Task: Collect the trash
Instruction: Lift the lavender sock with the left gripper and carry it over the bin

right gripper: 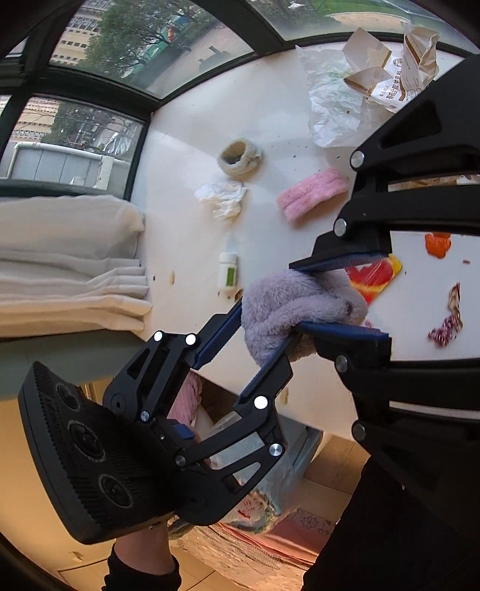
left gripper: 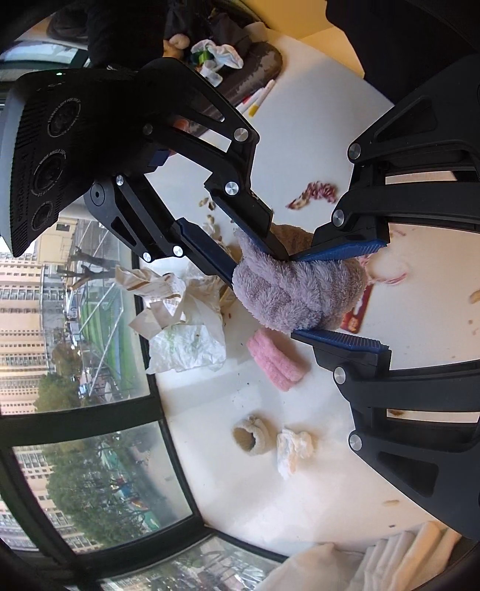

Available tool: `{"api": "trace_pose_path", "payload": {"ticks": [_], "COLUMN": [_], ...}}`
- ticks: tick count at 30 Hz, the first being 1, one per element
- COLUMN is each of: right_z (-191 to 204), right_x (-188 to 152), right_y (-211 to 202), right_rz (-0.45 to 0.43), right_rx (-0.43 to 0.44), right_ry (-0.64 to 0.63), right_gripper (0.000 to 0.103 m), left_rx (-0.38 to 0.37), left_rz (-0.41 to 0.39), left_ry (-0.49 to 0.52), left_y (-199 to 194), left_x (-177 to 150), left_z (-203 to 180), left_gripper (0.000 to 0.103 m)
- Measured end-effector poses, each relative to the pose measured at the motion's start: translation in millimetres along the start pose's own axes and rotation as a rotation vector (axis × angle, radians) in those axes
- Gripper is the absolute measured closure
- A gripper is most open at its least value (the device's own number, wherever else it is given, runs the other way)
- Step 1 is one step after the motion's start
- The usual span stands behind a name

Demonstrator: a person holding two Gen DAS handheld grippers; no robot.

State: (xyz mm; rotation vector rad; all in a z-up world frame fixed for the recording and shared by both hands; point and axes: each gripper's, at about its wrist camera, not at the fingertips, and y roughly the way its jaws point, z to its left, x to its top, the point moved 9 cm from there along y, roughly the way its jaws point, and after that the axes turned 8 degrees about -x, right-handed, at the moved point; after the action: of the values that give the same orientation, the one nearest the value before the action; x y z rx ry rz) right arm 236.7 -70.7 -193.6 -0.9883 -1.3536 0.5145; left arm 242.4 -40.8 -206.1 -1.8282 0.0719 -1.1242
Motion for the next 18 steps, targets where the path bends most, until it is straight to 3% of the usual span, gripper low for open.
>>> {"api": "trace_pose_path", "payload": {"ticks": [8, 18], "right_z": [78, 190], "right_x": [39, 93], "right_y": [-15, 2], "right_rz": [-0.029, -0.078], "right_rx": [0.024, 0.109], "right_ry": [-0.067, -0.178], "right_gripper": [0.077, 0.077], "left_rx": [0.069, 0.200], "left_rz": [-0.018, -0.017], "left_ry": [-0.021, -0.133], "left_y": [-77, -171], "left_x": [-45, -135], "left_z": [-26, -39], "left_gripper": [0.071, 0.071]}}
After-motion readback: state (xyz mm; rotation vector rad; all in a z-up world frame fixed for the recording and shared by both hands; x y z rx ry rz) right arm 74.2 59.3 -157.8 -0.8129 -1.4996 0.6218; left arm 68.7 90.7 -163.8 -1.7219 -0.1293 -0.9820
